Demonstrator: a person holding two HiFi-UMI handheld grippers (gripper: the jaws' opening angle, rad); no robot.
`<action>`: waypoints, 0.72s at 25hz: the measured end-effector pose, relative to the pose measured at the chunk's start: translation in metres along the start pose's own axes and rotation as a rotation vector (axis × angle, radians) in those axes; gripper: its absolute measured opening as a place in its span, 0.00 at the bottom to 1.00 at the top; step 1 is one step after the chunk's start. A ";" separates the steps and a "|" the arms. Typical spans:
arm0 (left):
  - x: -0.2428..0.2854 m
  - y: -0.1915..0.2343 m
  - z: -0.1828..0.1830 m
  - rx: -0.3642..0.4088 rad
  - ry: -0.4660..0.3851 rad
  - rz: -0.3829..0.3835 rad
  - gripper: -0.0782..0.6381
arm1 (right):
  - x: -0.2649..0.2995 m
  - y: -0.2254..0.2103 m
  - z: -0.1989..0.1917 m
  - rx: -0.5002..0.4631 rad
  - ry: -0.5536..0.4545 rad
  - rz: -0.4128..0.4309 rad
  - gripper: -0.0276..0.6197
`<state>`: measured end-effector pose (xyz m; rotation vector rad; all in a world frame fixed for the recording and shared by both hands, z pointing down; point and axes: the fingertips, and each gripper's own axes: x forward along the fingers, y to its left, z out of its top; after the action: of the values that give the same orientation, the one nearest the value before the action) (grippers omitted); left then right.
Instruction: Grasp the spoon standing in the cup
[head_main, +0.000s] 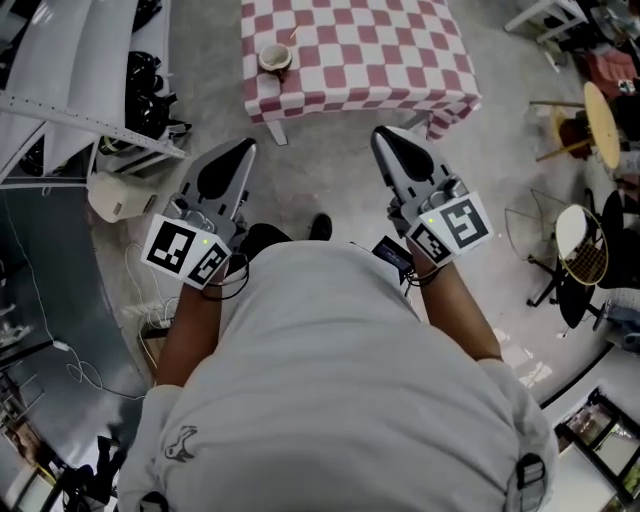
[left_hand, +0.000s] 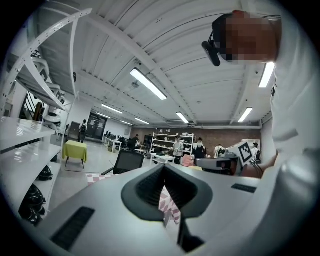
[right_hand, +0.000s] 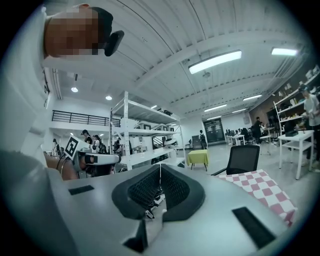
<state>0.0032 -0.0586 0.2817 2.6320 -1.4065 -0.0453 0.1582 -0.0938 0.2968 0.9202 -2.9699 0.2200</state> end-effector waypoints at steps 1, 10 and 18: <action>0.003 0.006 0.001 0.001 0.003 0.009 0.13 | 0.002 -0.005 0.000 0.002 0.001 0.001 0.09; 0.027 0.051 -0.004 0.018 0.036 0.015 0.13 | 0.039 -0.029 -0.001 0.013 0.009 0.009 0.09; 0.052 0.099 -0.008 0.017 0.073 -0.041 0.13 | 0.086 -0.049 -0.003 0.022 0.037 -0.027 0.09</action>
<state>-0.0487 -0.1551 0.3071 2.6478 -1.3351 0.0576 0.1145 -0.1812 0.3116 0.9466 -2.9252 0.2670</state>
